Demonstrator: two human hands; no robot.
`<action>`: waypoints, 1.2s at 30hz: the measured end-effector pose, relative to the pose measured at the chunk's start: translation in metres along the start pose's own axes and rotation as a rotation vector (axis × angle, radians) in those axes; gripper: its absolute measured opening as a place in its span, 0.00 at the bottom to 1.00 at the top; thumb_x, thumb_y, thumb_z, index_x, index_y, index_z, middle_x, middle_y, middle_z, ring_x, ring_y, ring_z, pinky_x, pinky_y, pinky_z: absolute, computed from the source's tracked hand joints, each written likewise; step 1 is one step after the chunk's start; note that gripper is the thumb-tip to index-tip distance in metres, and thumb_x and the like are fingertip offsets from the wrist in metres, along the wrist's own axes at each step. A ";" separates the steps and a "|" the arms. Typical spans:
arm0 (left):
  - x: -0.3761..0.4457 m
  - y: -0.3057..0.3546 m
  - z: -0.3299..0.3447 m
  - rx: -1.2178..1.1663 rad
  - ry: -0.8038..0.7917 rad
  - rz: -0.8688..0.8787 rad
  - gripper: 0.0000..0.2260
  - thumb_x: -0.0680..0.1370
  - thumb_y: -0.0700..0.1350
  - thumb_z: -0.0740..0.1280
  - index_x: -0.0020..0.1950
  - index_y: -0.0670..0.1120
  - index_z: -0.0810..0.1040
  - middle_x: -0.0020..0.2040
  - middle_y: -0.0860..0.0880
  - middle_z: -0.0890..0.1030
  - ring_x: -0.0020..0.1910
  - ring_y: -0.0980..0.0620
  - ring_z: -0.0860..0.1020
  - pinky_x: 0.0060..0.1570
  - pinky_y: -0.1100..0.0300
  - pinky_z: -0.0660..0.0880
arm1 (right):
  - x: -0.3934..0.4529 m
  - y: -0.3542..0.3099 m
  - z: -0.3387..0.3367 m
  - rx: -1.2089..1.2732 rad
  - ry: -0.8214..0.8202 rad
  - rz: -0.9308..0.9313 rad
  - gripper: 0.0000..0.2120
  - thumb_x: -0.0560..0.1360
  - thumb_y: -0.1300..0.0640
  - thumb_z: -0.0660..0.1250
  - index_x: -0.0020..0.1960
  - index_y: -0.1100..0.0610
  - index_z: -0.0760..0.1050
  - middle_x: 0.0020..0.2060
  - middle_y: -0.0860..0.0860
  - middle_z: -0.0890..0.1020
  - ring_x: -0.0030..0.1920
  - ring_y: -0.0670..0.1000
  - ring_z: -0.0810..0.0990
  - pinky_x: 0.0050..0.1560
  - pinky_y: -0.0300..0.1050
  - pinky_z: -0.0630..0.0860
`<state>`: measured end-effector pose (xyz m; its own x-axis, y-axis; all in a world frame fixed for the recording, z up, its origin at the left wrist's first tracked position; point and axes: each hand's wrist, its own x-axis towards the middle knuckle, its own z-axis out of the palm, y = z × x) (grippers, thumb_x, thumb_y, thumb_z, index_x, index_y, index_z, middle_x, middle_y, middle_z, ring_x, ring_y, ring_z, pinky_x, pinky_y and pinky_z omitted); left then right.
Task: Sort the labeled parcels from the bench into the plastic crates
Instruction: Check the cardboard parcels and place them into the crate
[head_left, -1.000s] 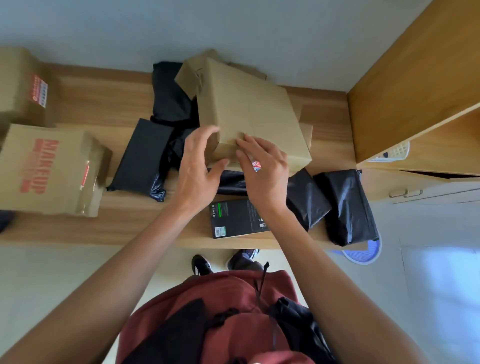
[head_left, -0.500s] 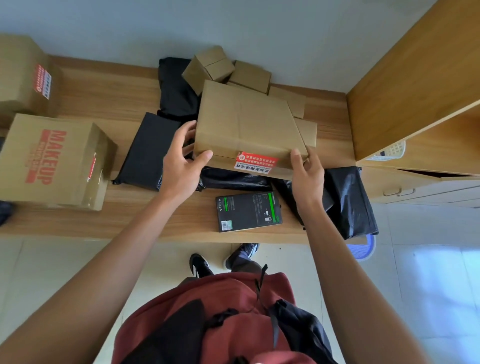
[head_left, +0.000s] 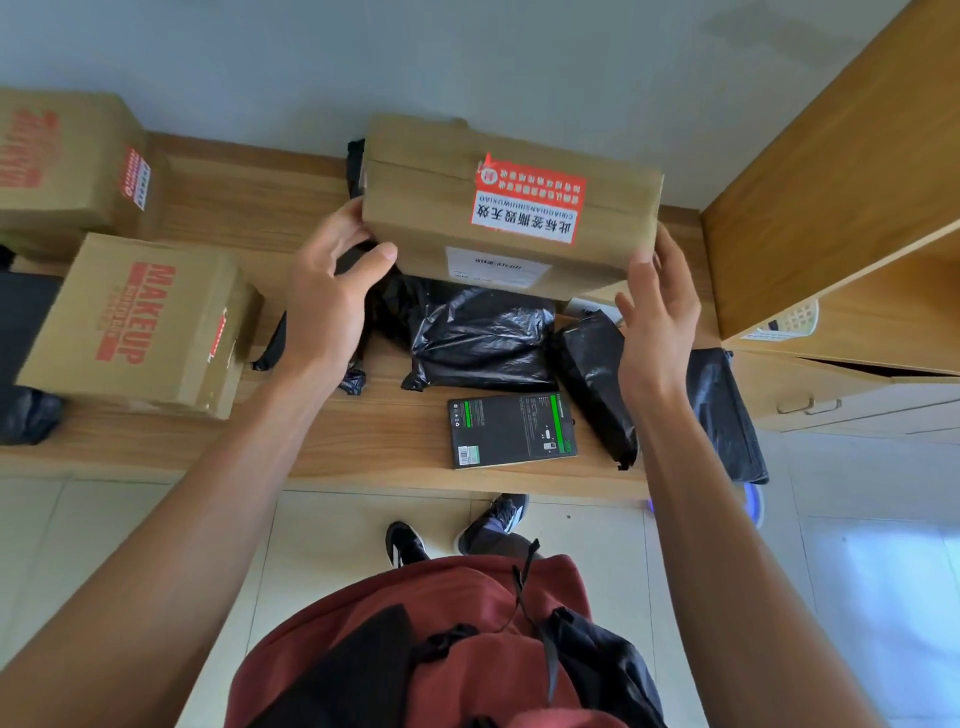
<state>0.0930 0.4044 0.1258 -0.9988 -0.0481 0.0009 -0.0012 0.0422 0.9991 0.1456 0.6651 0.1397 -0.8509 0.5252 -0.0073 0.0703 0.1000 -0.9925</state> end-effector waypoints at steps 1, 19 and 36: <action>0.000 0.001 -0.003 0.003 -0.010 0.023 0.24 0.74 0.44 0.70 0.70 0.43 0.79 0.64 0.48 0.84 0.67 0.50 0.79 0.72 0.47 0.72 | -0.001 -0.003 0.000 0.011 -0.008 -0.015 0.17 0.85 0.51 0.64 0.73 0.49 0.73 0.60 0.37 0.84 0.64 0.40 0.80 0.64 0.42 0.77; -0.016 -0.016 -0.015 0.089 -0.089 -0.037 0.35 0.78 0.35 0.71 0.75 0.65 0.65 0.71 0.64 0.74 0.72 0.63 0.72 0.73 0.58 0.70 | -0.006 0.006 0.002 -0.099 0.020 -0.073 0.14 0.84 0.58 0.63 0.69 0.51 0.77 0.62 0.47 0.84 0.63 0.46 0.82 0.66 0.54 0.79; -0.023 -0.028 -0.043 0.236 -0.246 -0.092 0.34 0.83 0.36 0.67 0.84 0.57 0.59 0.71 0.64 0.76 0.69 0.64 0.75 0.69 0.68 0.71 | -0.015 0.016 -0.003 -0.087 -0.068 0.116 0.16 0.79 0.46 0.71 0.65 0.46 0.76 0.60 0.43 0.84 0.60 0.45 0.83 0.61 0.58 0.82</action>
<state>0.1182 0.3614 0.0992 -0.9758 0.1782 -0.1271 -0.0736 0.2799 0.9572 0.1613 0.6616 0.1244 -0.8675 0.4794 -0.1324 0.2124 0.1164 -0.9702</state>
